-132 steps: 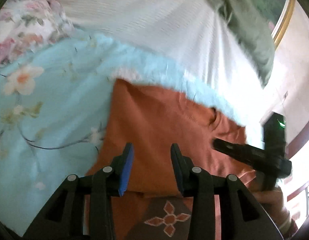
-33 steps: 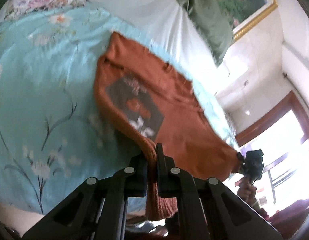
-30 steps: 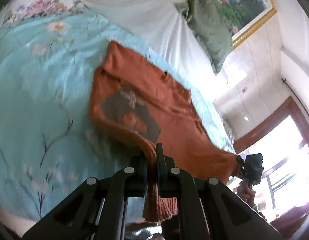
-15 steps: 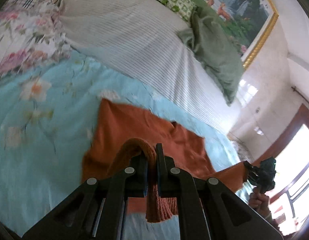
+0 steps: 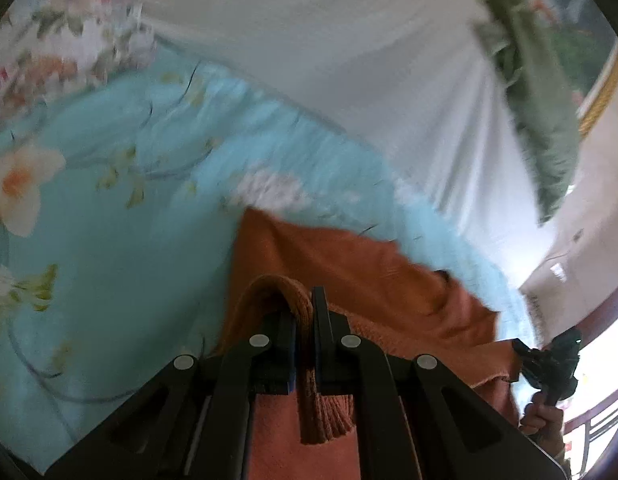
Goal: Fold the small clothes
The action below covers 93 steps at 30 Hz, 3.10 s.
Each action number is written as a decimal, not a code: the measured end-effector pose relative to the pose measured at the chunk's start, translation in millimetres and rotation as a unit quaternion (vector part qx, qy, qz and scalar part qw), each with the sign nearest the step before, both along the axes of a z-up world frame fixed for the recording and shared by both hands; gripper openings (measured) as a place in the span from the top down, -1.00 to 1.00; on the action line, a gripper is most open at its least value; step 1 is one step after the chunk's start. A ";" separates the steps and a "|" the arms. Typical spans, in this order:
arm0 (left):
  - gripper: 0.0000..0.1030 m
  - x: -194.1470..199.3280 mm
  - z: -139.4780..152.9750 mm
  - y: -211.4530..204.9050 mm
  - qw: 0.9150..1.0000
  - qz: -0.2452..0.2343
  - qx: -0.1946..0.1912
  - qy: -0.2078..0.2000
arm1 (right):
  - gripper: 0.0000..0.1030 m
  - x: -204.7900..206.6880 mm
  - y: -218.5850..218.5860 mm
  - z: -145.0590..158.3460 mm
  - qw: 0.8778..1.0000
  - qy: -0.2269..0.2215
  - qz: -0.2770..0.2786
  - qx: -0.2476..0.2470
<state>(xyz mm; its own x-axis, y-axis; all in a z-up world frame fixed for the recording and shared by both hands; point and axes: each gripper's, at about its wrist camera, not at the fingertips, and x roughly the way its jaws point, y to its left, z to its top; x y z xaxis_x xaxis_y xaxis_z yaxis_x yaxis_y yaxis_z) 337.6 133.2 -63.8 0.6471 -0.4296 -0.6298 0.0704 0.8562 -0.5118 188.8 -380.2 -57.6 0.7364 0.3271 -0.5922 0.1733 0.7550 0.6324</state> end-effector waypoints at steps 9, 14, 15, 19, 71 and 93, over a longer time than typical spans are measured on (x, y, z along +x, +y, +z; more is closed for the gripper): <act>0.54 -32.0 -12.9 -6.8 0.999 -0.023 0.022 0.018 | 0.28 -56.5 22.4 27.8 0.997 -0.039 -0.032 -0.056; 0.44 -74.4 -17.2 -60.5 0.992 -0.118 0.040 0.030 | 0.28 -52.0 99.0 17.5 0.988 -0.015 0.116 -0.099; 0.43 -76.8 -20.4 -70.2 0.990 -0.132 0.043 0.035 | 0.28 -46.0 113.9 10.5 0.983 -0.001 0.144 -0.112; 0.42 -73.0 -30.7 -108.9 0.981 -0.153 0.109 0.044 | 0.27 -22.6 132.0 -2.8 0.968 0.031 0.168 -0.185; -0.36 -188.2 -47.6 -31.1 0.995 0.015 -0.052 0.079 | -0.29 -142.5 117.3 7.8 0.996 -0.026 -0.040 -0.075; 0.70 -121.6 -27.0 -30.8 0.996 0.087 -0.010 0.031 | -0.30 -119.0 111.9 10.7 0.998 -0.027 -0.013 -0.053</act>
